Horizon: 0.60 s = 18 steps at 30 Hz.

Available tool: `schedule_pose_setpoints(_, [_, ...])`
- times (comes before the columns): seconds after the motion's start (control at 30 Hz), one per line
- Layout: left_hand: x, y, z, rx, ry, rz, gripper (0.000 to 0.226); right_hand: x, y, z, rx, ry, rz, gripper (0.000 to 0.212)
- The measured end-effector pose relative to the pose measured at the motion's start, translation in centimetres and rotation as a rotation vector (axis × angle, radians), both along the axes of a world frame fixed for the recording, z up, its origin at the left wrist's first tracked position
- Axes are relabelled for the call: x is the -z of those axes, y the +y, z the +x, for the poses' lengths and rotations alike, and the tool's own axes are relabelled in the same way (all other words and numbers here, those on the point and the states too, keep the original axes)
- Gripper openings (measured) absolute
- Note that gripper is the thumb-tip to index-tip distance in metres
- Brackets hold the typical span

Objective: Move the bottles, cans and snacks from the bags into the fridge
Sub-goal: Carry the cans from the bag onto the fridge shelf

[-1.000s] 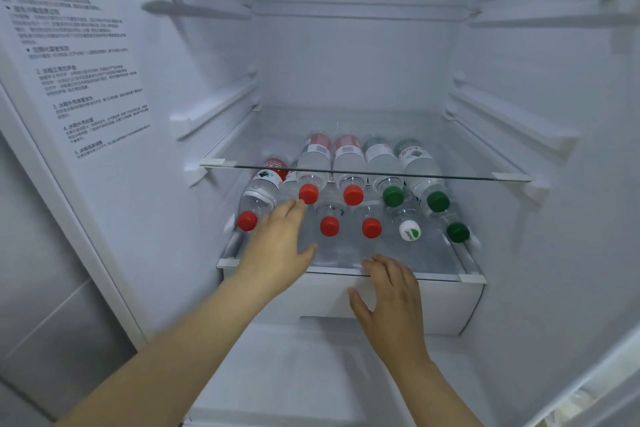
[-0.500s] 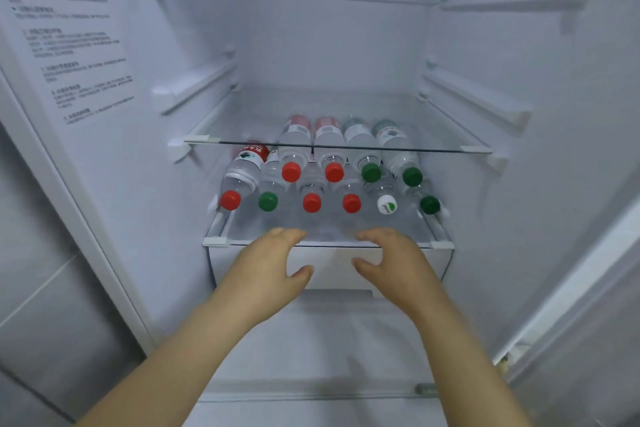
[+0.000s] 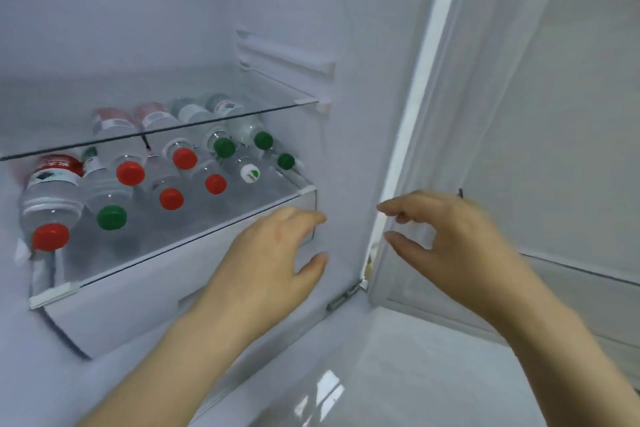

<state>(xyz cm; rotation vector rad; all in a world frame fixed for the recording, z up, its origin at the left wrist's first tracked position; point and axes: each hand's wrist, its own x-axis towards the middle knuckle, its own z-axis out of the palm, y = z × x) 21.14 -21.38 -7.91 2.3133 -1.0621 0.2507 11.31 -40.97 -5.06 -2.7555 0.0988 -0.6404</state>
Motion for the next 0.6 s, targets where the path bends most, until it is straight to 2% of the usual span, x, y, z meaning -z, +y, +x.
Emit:
schedule_pose_setpoints(0.13, [-0.8, -3.7, -2.5, 0.195, 0.014, -0.049, 0.041, -0.8, -1.4, -6.5, 0.164, -0.099, -0.015, 0.021])
schedule_pose_setpoints(0.3, [-2.8, -9.1, -7.4, 0.432, -0.023, -0.103, 0.041, -1.1, -4.4, -14.8, 0.440, -0.128, -0.044, 0.023])
schedule_pose_setpoints(0.6, [-4.2, -20.0, -20.3, 0.820, -0.055, -0.070, 0.041, -1.3, -7.6, -32.1, 0.869, -0.066, -0.029, 0.030])
